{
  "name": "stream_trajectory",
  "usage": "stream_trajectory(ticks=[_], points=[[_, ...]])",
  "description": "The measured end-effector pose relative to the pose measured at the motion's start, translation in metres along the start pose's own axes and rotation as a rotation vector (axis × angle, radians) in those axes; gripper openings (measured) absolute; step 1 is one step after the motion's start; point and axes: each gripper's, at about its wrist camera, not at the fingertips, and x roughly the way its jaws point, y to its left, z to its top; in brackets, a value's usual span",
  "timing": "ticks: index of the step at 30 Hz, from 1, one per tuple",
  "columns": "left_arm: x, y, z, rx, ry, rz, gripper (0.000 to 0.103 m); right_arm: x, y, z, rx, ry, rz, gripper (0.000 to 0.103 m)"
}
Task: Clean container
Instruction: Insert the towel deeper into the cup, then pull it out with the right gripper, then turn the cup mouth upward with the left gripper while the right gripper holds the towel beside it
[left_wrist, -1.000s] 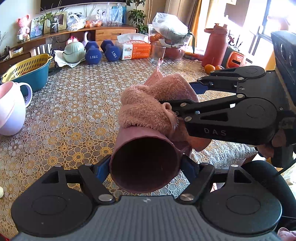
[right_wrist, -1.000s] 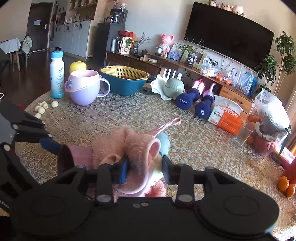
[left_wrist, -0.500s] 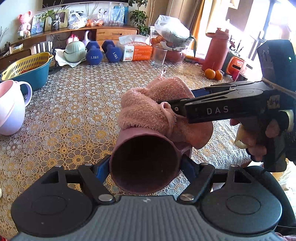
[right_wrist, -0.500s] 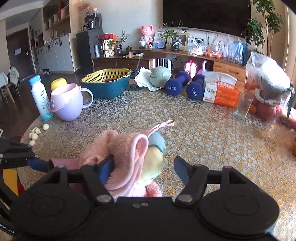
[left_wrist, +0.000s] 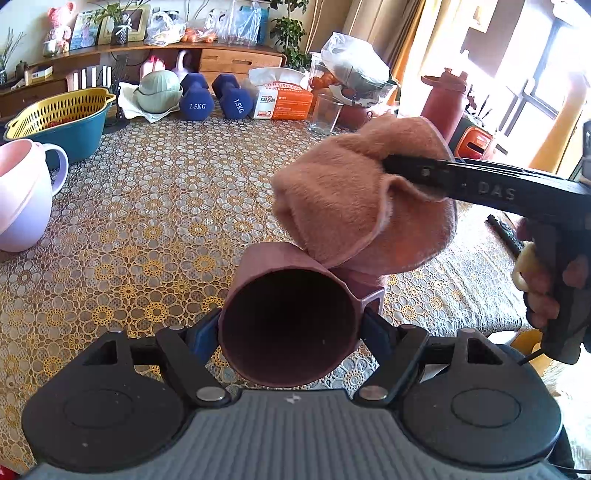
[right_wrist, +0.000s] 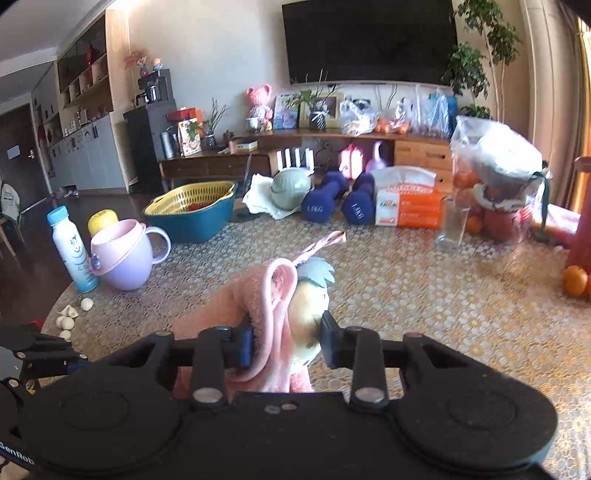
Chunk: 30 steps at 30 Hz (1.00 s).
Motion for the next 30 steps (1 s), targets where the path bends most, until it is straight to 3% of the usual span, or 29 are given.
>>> stream_trajectory(ticks=[3, 7, 11, 15, 18, 22, 27, 30], points=[[-0.001, 0.008, 0.004, -0.052, 0.009, -0.017, 0.079, -0.025, -0.014, 0.000, 0.004, -0.050, -0.055, 0.033], [-0.005, 0.015, 0.010, -0.107, 0.013, -0.059, 0.078, -0.054, -0.023, -0.005, 0.000, -0.078, -0.058, 0.033], [-0.005, 0.012, 0.013, -0.107, 0.019, -0.065, 0.078, -0.069, -0.019, -0.015, 0.002, -0.060, 0.025, 0.033], [-0.003, 0.007, 0.017, -0.090, 0.023, -0.049, 0.079, -0.052, -0.001, -0.031, 0.020, 0.010, 0.106, 0.033], [-0.001, 0.005, 0.020, -0.071, 0.031, -0.041, 0.079, -0.035, 0.016, -0.036, -0.026, 0.026, 0.073, 0.033], [0.003, -0.001, 0.025, -0.018, 0.032, -0.030, 0.079, -0.011, 0.012, -0.035, 0.000, 0.063, 0.066, 0.033], [0.010, -0.002, 0.035, 0.000, 0.029, -0.029, 0.078, 0.013, 0.009, -0.040, -0.066, 0.113, 0.047, 0.033], [0.016, -0.003, 0.041, 0.003, 0.028, -0.027, 0.078, 0.028, 0.004, -0.048, -0.106, 0.149, -0.021, 0.033]])
